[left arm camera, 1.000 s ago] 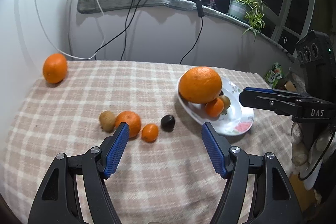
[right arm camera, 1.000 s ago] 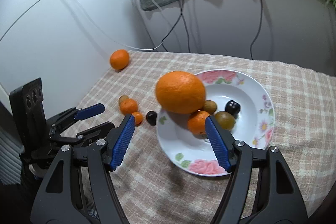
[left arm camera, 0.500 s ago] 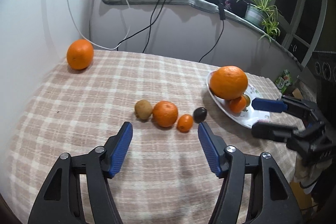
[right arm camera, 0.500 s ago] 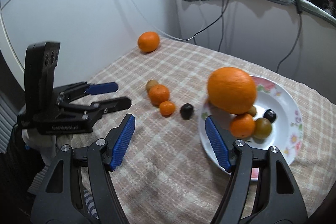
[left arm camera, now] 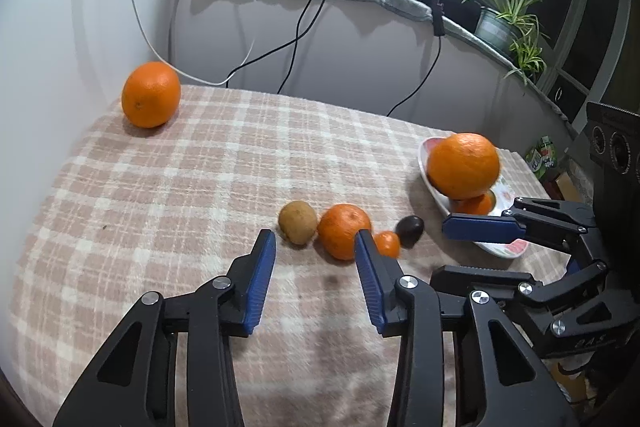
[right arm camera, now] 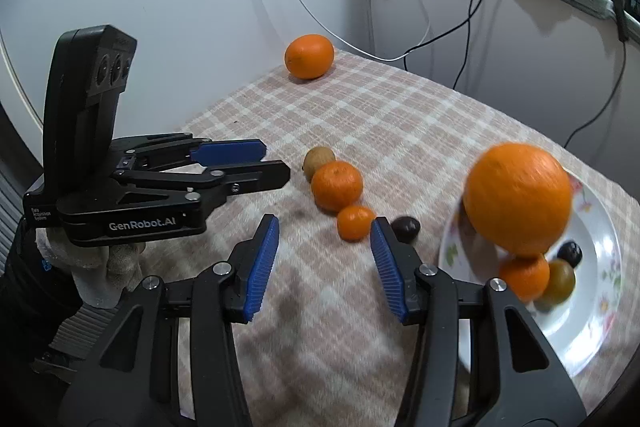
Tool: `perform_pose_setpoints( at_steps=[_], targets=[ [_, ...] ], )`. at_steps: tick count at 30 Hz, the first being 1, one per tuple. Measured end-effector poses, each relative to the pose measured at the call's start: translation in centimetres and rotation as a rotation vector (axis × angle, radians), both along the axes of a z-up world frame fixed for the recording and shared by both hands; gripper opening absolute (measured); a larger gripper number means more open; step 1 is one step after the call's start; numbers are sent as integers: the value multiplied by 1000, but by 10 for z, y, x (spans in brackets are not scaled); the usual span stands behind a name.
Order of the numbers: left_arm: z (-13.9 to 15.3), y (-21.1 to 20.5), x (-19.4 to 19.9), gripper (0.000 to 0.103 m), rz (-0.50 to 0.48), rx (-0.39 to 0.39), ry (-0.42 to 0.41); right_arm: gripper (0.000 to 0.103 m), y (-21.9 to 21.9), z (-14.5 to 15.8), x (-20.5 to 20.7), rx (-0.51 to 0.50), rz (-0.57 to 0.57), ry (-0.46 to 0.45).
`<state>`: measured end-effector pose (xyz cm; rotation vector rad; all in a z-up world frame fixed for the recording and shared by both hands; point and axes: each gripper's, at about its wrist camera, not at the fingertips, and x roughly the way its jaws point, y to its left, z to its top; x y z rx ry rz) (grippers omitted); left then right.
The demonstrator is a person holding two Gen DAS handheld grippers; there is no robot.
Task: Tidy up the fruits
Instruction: 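Withdraw both grippers from the plate toward the loose fruits on the cloth, then close the left gripper on the brown kiwi while the right gripper closes on a mandarin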
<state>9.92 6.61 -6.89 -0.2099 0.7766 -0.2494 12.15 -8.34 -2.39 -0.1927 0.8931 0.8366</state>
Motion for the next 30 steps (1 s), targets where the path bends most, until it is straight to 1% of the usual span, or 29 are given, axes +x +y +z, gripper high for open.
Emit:
perform_pose_setpoints(
  at_steps=[5, 9, 15, 18, 20, 22, 23, 25, 30],
  targets=[
    [-5, 5, 13, 35, -15, 12, 24, 50, 18, -6, 11, -37, 23, -11],
    [-11, 9, 22, 32, -23, 5, 48, 50, 31, -14, 19, -69, 37, -13],
    [-16, 11, 29, 31, -38, -16, 66, 50, 43, -24, 31, -105, 35, -12],
    [-18, 10, 32, 31, -46, -15, 75, 50, 48, -28, 35, -133, 37, -26],
    [-18, 8, 34, 29, -52, -13, 77, 50, 50, -31, 37, -139, 41, -22],
    [-18, 8, 36, 29, -55, -11, 80, 45, 53, -33, 38, -152, 48, -22],
    [-18, 8, 38, 29, -55, -11, 86, 45, 54, -34, 39, -161, 48, -28],
    [-19, 10, 41, 29, -58, -20, 96, 42, 55, -36, 40, -172, 49, -35],
    [-21, 15, 47, 29, -68, -68, 122, 41, 52, -36, 42, -158, 48, -25]
  ],
)
